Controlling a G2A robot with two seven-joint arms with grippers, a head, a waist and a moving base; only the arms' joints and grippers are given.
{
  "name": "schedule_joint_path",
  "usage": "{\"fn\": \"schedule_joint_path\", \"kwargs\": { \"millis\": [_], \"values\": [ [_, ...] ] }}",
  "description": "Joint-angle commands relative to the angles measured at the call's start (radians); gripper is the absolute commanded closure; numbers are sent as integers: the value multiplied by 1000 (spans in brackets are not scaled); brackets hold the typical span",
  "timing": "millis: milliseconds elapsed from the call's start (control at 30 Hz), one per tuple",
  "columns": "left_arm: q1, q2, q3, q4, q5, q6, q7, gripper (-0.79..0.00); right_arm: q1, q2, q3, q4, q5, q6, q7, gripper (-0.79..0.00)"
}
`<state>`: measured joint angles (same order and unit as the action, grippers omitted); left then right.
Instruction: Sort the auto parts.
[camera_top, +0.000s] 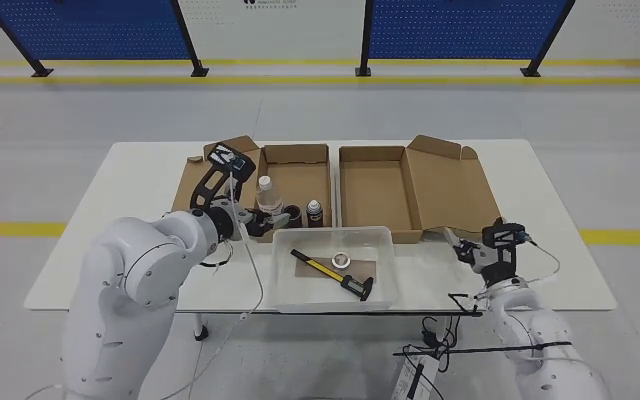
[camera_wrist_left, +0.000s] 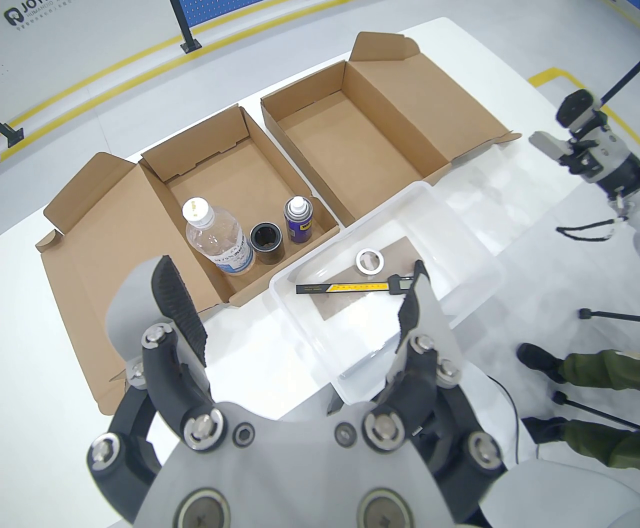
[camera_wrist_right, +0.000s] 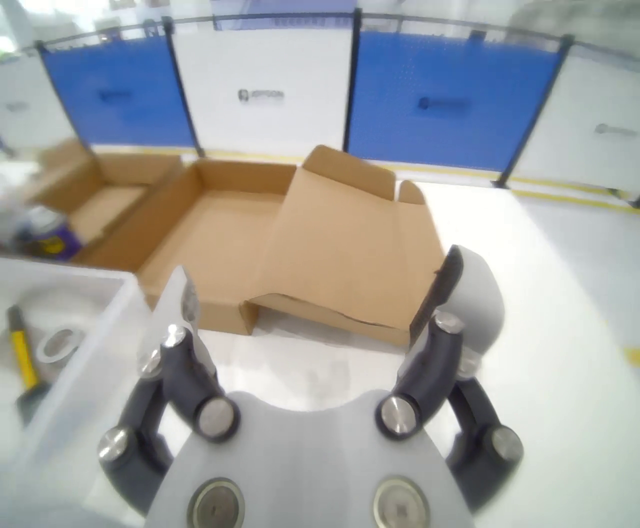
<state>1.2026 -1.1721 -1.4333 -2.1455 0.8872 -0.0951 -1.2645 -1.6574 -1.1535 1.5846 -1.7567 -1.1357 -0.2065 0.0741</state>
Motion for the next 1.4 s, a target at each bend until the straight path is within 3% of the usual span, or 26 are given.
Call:
{"fn": "schedule_joint_path", "kwargs": {
  "millis": [0,167,367,800,867,1000,1200,1367],
  "values": [
    [0,0,0,0,0,0,0,-785,12,6,9,-2,33,-112,53,-785],
    [0,0,0,0,0,0,0,-785,23,22,34,-4,63,-339,124,-785],
    [0,0,0,0,0,0,0,-785,24,35,60,-25,110,-490,164,-785],
    [0,0,0,0,0,0,0,-785,30,40,84,-40,120,-506,154,-785],
    [0,0,0,0,0,0,0,-785,39,38,95,-58,179,-496,104,-785],
    [0,0,0,0,0,0,0,-785,66,48,126,-127,128,-532,148,-785],
    [0,0,0,0,0,0,0,-785,118,62,103,-223,120,-559,351,-785],
    [0,0,0,0,0,0,0,-785,164,72,22,-275,102,-574,565,-785]
  ]
}}
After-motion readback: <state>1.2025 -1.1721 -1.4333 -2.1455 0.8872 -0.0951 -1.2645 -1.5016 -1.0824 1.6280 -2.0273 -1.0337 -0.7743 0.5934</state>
